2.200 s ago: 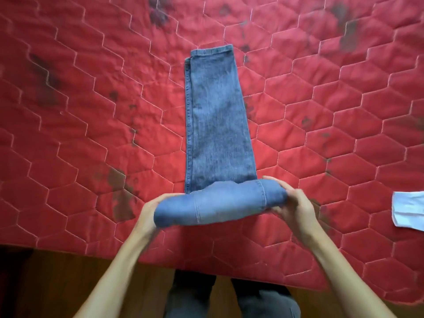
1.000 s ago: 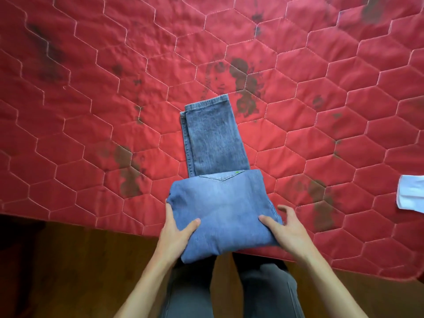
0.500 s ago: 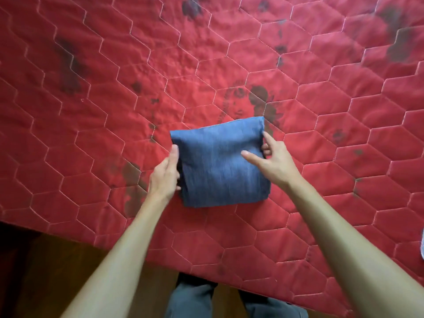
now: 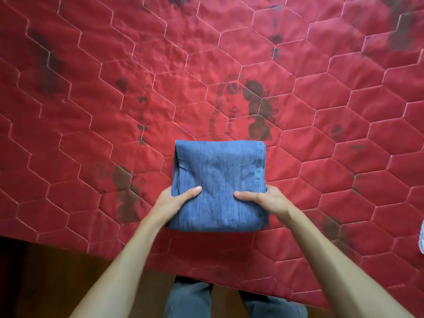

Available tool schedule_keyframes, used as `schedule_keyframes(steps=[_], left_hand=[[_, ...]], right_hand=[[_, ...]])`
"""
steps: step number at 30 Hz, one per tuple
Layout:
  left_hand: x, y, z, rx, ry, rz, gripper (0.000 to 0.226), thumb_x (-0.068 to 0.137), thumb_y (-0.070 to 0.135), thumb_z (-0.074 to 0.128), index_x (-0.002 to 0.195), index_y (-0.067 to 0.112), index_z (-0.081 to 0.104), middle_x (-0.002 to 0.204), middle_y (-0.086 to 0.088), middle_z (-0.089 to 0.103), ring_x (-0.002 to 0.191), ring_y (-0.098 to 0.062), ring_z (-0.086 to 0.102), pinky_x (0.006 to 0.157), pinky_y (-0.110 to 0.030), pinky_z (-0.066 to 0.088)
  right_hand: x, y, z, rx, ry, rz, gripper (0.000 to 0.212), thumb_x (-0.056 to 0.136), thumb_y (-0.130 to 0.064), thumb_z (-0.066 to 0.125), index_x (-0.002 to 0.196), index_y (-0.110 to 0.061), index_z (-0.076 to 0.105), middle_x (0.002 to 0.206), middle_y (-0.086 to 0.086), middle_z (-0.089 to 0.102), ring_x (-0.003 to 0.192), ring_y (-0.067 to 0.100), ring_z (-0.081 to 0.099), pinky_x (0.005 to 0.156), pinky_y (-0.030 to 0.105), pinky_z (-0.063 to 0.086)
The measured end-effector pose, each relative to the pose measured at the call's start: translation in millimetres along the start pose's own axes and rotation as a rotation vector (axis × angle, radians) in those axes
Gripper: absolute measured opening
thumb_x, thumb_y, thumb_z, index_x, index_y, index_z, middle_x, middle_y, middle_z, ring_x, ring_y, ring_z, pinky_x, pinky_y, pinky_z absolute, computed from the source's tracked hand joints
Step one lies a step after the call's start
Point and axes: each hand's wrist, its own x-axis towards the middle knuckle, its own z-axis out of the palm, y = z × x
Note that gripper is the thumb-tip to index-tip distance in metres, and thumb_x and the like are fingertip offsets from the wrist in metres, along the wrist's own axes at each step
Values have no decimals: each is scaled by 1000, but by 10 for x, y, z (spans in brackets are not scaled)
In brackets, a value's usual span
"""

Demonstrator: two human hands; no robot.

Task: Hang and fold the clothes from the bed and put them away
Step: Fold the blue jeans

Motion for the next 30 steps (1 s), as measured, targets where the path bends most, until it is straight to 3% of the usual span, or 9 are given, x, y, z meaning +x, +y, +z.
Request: schedule_keyframes(steps=[3, 7, 11, 15, 19, 22, 25, 28, 30], left_hand=[[-159, -126, 10, -134, -255, -167, 70, 56, 51, 89, 113, 16, 69, 102, -4, 77, 92, -20, 75, 77, -31, 57], [-551, -157, -1, -219, -336, -218, 63, 66, 43, 85, 117, 9, 69, 105, -12, 76, 94, -28, 74, 76, -35, 56], [-1146, 73, -129, -332, -334, -178, 45, 85, 33, 69, 120, 6, 66, 109, -15, 74, 94, -29, 73, 74, -35, 57], [-1819, 465, -395, -475, -392, -68, 47, 79, 41, 76, 112, 7, 74, 115, -17, 72, 102, -31, 71, 84, -39, 58], [-2602, 910, -703, -451, -413, 99, 48, 71, 41, 77, 107, 9, 77, 116, -19, 71, 102, -34, 71, 88, -45, 58], [-3221, 1165, -894, -361, -271, 299, 55, 77, 47, 75, 119, 13, 68, 117, -13, 72, 108, -32, 69, 97, -46, 53], [-3718, 1207, -1022, -233, 196, 507, 67, 66, 63, 81, 117, 26, 62, 107, 1, 73, 97, -12, 71, 89, -30, 54], [-4147, 1121, -1150, -190, 613, 664, 37, 78, 45, 79, 107, 26, 66, 97, 11, 71, 92, -5, 68, 89, -29, 53], [-4459, 1106, -1223, -141, 648, 680, 19, 86, 42, 72, 98, 27, 68, 93, 15, 71, 92, -3, 67, 90, -29, 52]], right_hand=[[-234, 208, 30, 118, -139, 141, 50, 66, -23, 89, 112, -11, 72, 106, 6, 76, 98, 25, 73, 96, 44, 55], [-658, 277, 68, 213, -156, 188, 60, 62, -27, 85, 116, -4, 70, 108, 14, 75, 102, 34, 71, 96, 51, 54], [-1335, 67, 59, 248, -195, 124, 55, 63, -24, 81, 113, -6, 69, 106, 16, 75, 95, 35, 72, 83, 47, 59], [-2037, -352, 38, 313, -241, -13, 50, 64, -21, 77, 111, -3, 70, 102, 19, 75, 81, 30, 74, 61, 35, 59], [-2761, -838, 38, 307, -257, -192, 52, 66, -15, 76, 114, -1, 67, 108, 23, 72, 87, 35, 73, 67, 39, 60], [-3331, -1109, 53, 269, -245, -347, 57, 63, -10, 78, 117, -2, 64, 111, 23, 71, 97, 41, 70, 83, 52, 59], [-3830, -1304, 75, 235, -247, -510, 59, 58, -11, 82, 114, -2, 65, 111, 24, 71, 99, 41, 70, 85, 53, 58], [-4295, -1467, 172, 204, -263, -648, 59, 55, -11, 82, 111, -2, 66, 107, 21, 73, 92, 35, 73, 71, 42, 61], [-4573, -1560, 261, 165, -298, -725, 57, 55, -10, 82, 110, -2, 66, 105, 18, 74, 90, 32, 74, 65, 37, 60]])
